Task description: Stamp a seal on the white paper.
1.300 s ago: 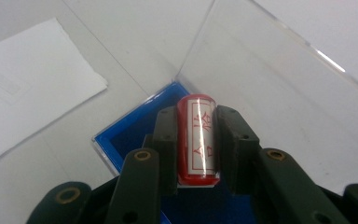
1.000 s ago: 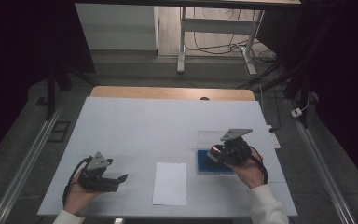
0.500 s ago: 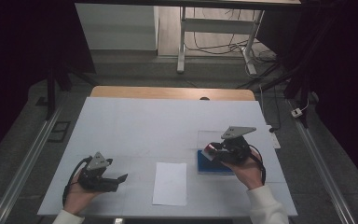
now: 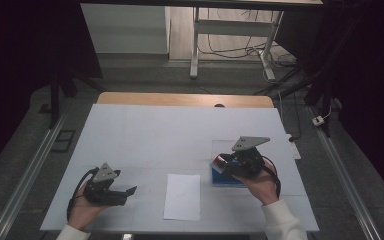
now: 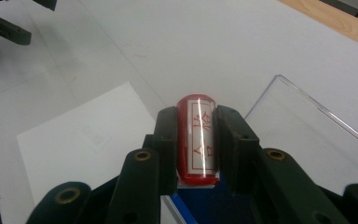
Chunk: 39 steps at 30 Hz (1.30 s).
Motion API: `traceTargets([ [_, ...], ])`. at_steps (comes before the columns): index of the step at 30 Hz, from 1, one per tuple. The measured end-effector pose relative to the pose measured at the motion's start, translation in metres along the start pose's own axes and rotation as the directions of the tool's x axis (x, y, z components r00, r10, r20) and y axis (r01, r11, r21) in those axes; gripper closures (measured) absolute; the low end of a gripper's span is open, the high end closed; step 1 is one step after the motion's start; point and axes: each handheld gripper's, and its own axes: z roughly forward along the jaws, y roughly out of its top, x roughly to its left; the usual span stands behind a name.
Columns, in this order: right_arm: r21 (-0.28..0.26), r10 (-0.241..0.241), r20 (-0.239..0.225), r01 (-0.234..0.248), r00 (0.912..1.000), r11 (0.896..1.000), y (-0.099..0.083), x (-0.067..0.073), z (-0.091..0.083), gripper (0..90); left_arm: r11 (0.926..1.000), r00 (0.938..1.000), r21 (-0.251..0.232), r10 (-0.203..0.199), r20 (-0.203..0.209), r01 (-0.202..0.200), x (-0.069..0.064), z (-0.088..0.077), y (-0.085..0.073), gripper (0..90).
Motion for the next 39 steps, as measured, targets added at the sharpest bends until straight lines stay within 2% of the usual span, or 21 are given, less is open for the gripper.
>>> traceTargets([
  [14, -0.005, -0.027, -0.057, 0.027, 0.9980, 1.000, 0.006, 0.015, 0.011, 70.1, 1.0000, 1.0000, -0.001, 0.000, -0.002, 0.000, 0.000, 0.000, 0.000, 17.5],
  [25, 0.026, -0.055, -0.071, 0.057, 0.9959, 0.998, 0.007, 0.024, 0.022, 70.1, 1.0000, 1.0000, 0.000, 0.002, -0.001, -0.002, 0.000, 0.000, 0.000, 17.5],
  [39, 0.023, -0.075, -0.103, 0.077, 0.9919, 0.997, 0.010, 0.037, 0.031, 70.1, 1.0000, 1.0000, -0.001, 0.002, -0.002, -0.002, -0.001, 0.000, 0.000, 17.5],
])
